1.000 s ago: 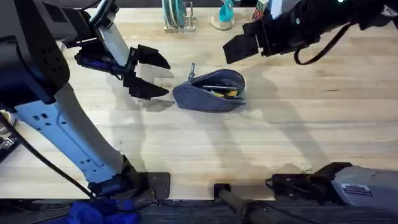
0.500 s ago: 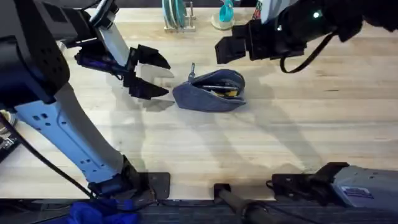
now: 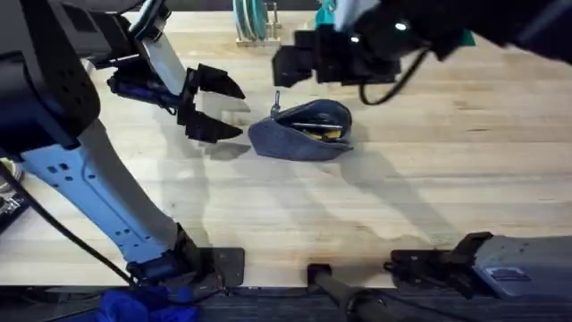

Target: Unzip the bag, pick up the pens from the table one at a time and place them inside, then zip the bag closed.

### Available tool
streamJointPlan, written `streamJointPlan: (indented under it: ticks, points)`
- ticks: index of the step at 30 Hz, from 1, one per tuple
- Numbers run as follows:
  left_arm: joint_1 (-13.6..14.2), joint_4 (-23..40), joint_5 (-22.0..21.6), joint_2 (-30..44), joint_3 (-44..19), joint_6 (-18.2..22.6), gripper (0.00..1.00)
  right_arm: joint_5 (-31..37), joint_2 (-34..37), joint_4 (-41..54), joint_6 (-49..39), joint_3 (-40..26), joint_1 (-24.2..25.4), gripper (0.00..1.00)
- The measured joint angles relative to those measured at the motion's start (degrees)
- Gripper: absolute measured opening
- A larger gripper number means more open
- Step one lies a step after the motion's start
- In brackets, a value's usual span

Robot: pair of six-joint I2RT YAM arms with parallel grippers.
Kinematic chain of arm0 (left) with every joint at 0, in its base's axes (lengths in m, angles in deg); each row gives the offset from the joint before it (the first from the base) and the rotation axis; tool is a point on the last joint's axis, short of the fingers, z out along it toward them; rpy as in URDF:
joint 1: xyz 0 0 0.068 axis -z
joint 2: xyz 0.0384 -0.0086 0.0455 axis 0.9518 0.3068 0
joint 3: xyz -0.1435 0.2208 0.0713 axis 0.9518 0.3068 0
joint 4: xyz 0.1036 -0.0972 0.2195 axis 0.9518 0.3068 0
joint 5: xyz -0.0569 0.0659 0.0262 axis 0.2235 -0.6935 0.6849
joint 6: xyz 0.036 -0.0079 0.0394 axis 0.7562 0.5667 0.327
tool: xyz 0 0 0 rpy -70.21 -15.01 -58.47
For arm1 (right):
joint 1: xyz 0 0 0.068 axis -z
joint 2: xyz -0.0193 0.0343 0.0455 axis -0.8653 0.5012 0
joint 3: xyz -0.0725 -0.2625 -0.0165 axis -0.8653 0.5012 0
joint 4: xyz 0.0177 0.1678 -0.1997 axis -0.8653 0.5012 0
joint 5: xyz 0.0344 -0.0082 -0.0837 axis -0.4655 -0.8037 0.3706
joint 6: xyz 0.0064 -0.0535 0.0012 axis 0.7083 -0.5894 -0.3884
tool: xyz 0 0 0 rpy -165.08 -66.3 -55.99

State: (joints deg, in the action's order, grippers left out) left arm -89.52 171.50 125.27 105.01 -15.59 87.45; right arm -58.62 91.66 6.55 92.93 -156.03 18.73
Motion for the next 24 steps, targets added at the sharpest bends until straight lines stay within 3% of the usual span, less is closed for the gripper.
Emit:
streamJointPlan:
  ticks: [12,24]
  points:
    - [0.0,0.0,0.0,0.0,0.0,0.0,0.993,0.02,14.32,4.96,0.4,-14.33,-3.57,0.996]
    - [0.0,0.0,0.0,0.0,0.0,0.0,0.993,0.02,21.64,6.04,5.68,-15.84,-5.57,0.995]
